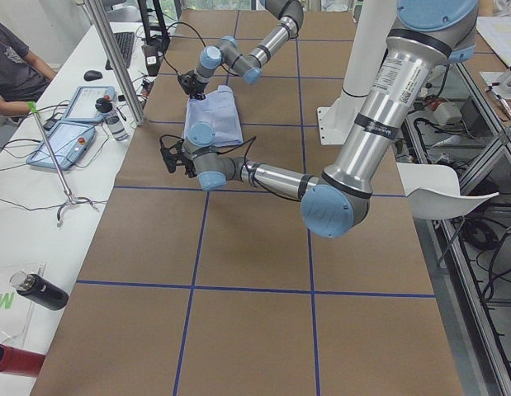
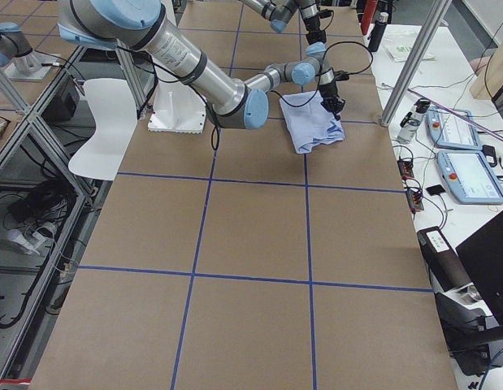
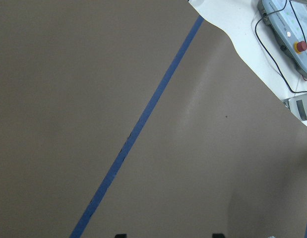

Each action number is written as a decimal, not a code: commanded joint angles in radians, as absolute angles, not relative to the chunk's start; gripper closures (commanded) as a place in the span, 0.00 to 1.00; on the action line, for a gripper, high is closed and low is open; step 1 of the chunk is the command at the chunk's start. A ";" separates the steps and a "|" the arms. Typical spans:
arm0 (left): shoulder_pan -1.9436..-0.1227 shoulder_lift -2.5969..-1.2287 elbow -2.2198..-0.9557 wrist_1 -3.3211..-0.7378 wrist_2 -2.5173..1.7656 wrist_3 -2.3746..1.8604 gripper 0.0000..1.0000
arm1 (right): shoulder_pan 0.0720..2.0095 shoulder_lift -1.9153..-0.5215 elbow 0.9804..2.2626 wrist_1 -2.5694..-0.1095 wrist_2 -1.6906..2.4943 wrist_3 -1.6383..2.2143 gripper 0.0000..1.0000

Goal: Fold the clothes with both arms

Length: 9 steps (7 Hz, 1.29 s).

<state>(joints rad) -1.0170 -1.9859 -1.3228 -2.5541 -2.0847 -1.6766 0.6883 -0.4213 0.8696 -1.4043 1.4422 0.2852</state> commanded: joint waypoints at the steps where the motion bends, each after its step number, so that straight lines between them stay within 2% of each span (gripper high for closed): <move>1: -1.017 -1.985 -1.322 -2.554 -2.085 -1.677 0.35 | 0.690 -0.385 0.775 -1.340 1.407 0.285 1.00; 2: -1.017 -1.974 -1.324 -2.556 -2.085 -1.677 0.35 | 0.692 -0.385 0.720 -1.281 1.390 0.285 0.97; 3: -1.017 -1.971 -1.324 -2.556 -2.085 -1.675 0.35 | 0.693 -0.377 0.716 -1.281 1.387 0.287 0.89; 4: -1.017 -1.971 -1.324 -2.556 -2.085 -1.671 0.35 | 0.695 -0.377 0.709 -1.281 1.387 0.287 0.28; 5: -1.017 -1.971 -1.324 -2.556 -2.085 -1.671 0.35 | 0.696 -0.377 0.707 -1.281 1.388 0.287 0.00; 9: -1.017 -1.965 -1.322 -2.554 -2.100 -1.623 0.36 | 0.803 -0.383 0.701 -1.278 1.530 0.252 0.00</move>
